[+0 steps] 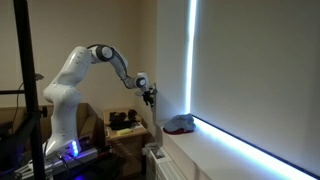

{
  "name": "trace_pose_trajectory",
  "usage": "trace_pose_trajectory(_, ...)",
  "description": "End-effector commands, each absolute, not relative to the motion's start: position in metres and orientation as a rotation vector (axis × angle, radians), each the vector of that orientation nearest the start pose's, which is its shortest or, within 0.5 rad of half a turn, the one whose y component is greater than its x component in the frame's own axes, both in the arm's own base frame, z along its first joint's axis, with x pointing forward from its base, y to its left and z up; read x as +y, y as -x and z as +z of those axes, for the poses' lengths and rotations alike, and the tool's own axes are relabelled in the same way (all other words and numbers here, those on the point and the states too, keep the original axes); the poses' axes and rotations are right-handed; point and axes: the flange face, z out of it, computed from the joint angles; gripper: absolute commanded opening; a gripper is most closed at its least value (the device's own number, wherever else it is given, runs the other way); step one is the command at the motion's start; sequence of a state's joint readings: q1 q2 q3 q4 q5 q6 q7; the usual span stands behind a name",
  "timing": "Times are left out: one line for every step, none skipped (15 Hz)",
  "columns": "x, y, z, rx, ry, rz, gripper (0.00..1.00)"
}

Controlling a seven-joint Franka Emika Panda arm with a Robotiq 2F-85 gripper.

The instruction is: Pick the caps on top of the cabinet, pile them on top of the red cap then close the drawer

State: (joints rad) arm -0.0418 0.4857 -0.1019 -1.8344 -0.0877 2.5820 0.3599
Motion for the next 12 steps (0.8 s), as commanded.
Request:
trace_pose_trajectory(-0.086, -0.664, 0.297, 0.65, 3.113, -0.445, 1.0)
trace_pose_trajectory(-0.086, -0.663, 0.298, 0.65, 3.112, -0.448, 1.0)
trace_pose_trajectory(-0.077, -0.672, 0.282, 0.566, 3.12, -0.347, 1.0)
trace_pose_trajectory(-0.056, -0.674, 0.274, 0.451, 3.114, -0.289, 1.0)
trace_pose_trajectory(-0.023, -0.673, 0.264, 0.372, 3.104, -0.296, 1.0)
trace_pose_trajectory(0.01, -0.673, 0.259, 0.291, 3.09, -0.28, 1.0)
trace_pose_trajectory(0.037, -0.668, 0.256, 0.208, 3.086, -0.255, 1.0)
trace_pose_trajectory(0.069, -0.665, 0.251, 0.123, 3.079, -0.23, 1.0)
trace_pose_trajectory(0.104, -0.66, 0.249, 0.038, 3.068, -0.219, 1.0)
trace_pose_trajectory(0.14, -0.654, 0.248, -0.052, 3.059, -0.205, 1.0)
trace_pose_trajectory(0.175, -0.644, 0.249, -0.142, 3.049, -0.205, 1.0)
trace_pose_trajectory(0.209, -0.632, 0.25, -0.23, 3.037, -0.205, 1.0)
